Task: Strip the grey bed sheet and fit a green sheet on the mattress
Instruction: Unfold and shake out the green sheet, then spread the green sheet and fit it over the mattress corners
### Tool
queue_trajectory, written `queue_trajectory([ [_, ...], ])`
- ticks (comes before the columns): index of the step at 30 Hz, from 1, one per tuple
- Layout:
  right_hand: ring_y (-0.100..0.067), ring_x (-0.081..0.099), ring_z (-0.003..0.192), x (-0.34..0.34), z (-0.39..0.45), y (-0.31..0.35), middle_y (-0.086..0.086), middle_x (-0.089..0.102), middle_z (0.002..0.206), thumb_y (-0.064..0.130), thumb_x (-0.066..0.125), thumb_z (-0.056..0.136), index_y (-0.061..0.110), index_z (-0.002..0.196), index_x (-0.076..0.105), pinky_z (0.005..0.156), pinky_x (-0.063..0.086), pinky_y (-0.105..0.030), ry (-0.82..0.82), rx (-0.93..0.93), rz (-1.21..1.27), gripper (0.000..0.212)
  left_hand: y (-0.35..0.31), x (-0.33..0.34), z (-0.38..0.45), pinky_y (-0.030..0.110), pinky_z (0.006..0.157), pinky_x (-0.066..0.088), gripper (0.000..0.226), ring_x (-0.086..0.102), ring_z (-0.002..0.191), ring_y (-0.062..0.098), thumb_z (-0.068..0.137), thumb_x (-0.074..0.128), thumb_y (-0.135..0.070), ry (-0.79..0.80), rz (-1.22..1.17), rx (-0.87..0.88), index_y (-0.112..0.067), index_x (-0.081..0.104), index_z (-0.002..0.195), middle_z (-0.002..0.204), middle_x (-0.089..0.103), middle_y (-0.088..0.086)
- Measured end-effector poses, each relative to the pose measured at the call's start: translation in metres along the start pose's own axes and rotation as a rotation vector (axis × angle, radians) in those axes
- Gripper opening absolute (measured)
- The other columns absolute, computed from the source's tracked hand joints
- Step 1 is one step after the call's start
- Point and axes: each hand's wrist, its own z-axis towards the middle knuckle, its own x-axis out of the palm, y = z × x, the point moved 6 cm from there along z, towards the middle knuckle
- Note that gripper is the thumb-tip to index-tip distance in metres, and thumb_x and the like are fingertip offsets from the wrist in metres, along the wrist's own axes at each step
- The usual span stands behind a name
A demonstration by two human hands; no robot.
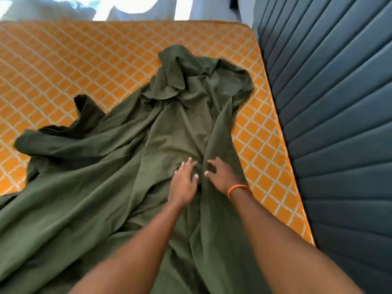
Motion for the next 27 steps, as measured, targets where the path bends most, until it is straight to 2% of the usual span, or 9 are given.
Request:
queue_trajectory([
  [2, -0.022, -0.002, 0.16, 0.042, -0.013, -0.023, 0.002, -0.01, 0.173, 0.043, 0.073, 0.091, 0.04, 0.163, 0.017, 0.12, 0.027, -0.065, 0.145, 0.034, -0.231, 0.092, 0.032, 0.038, -0.051, 0.047, 0.131, 0.006, 0.072, -0.003, 0.162, 0.016, 0.105, 0.054, -0.036, 0.09, 0.153, 0.0, -0.034, 0.018, 0.167, 0.176, 0.0, -0.009],
  [5, -0.019, -0.02, 0.158, 0.061, -0.018, -0.032, 0.009, -0.032, 0.167, 0.037, 0.073, 0.091, 0.045, 0.162, -0.006, 0.113, 0.025, -0.075, 0.116, 0.038, -0.379, 0.107, 0.056, 0.063, -0.1, 0.044, 0.128, -0.015, 0.08, -0.031, 0.156, 0.011, 0.105, 0.037, -0.059, 0.097, 0.414, 0.028, -0.045, -0.017, 0.163, 0.169, -0.029, -0.017],
  [11, -0.016, -0.013, 0.159, 0.054, -0.024, -0.034, 0.013, -0.018, 0.171, 0.033, 0.069, 0.095, 0.045, 0.163, 0.008, 0.117, 0.012, -0.074, 0.045, -0.013, -0.193, 0.092, 0.058, 0.064, -0.102, 0.048, 0.128, -0.014, 0.084, -0.032, 0.155, 0.013, 0.098, 0.042, -0.069, 0.118, 0.394, 0.041, -0.056, -0.015, 0.159, 0.169, -0.03, -0.019],
  [13, -0.015, -0.005, 0.16, 0.054, -0.037, -0.047, 0.011, -0.006, 0.173, 0.031, 0.071, 0.094, 0.042, 0.163, 0.019, 0.124, 0.006, -0.065, -0.033, -0.07, -0.065, 0.086, 0.057, 0.064, -0.104, 0.048, 0.127, -0.016, 0.096, -0.032, 0.156, 0.016, 0.09, 0.045, -0.077, 0.141, 0.443, 0.049, -0.055, -0.019, 0.158, 0.168, -0.032, -0.017],
  [16, -0.013, 0.005, 0.159, 0.064, -0.075, -0.081, 0.01, 0.011, 0.172, 0.027, 0.065, 0.1, 0.037, 0.161, 0.032, 0.129, 0.012, -0.045, -0.197, -0.125, 0.129, 0.07, 0.054, 0.067, -0.108, 0.052, 0.126, -0.017, 0.109, -0.033, 0.155, 0.02, 0.085, 0.05, -0.081, 0.16, 0.519, -0.004, -0.049, -0.025, 0.158, 0.167, -0.036, -0.013],
  [18, -0.011, 0.005, 0.159, 0.079, -0.114, -0.107, 0.014, 0.014, 0.172, 0.031, 0.054, 0.106, 0.037, 0.162, 0.029, 0.129, 0.011, -0.042, -0.296, -0.114, 0.081, 0.061, 0.048, 0.072, -0.119, 0.057, 0.126, -0.014, 0.106, -0.028, 0.157, 0.023, 0.091, 0.051, -0.072, 0.141, 0.515, -0.072, -0.043, -0.022, 0.161, 0.169, -0.032, -0.011],
  [21, -0.007, -0.003, 0.159, 0.107, -0.182, -0.146, 0.019, 0.005, 0.172, 0.037, 0.043, 0.109, 0.04, 0.163, 0.019, 0.129, 0.008, -0.041, -0.389, -0.044, -0.043, 0.06, 0.037, 0.088, -0.162, 0.061, 0.129, 0.002, 0.079, -0.013, 0.162, 0.026, 0.105, 0.04, -0.049, 0.049, 0.502, -0.025, -0.031, -0.005, 0.168, 0.175, -0.015, -0.006],
  [24, -0.007, -0.004, 0.159, 0.128, -0.251, -0.18, 0.019, 0.002, 0.172, 0.042, 0.044, 0.108, 0.041, 0.164, 0.014, 0.129, 0.011, -0.043, -0.43, 0.019, -0.105, 0.063, 0.044, 0.111, -0.225, 0.059, 0.129, 0.008, 0.067, -0.011, 0.162, 0.023, 0.109, 0.03, -0.039, 0.051, 0.482, 0.074, -0.025, 0.0, 0.169, 0.176, -0.012, -0.006],
  [27, -0.01, 0.007, 0.159, 0.131, -0.309, -0.209, 0.017, 0.008, 0.172, 0.045, 0.054, 0.103, 0.039, 0.163, 0.021, 0.124, 0.022, -0.046, -0.453, 0.111, -0.12, 0.069, 0.052, 0.13, -0.288, 0.054, 0.131, 0.005, 0.073, -0.013, 0.162, 0.019, 0.109, 0.036, -0.042, 0.093, 0.465, 0.104, -0.023, 0.0, 0.169, 0.175, -0.014, -0.01],
])
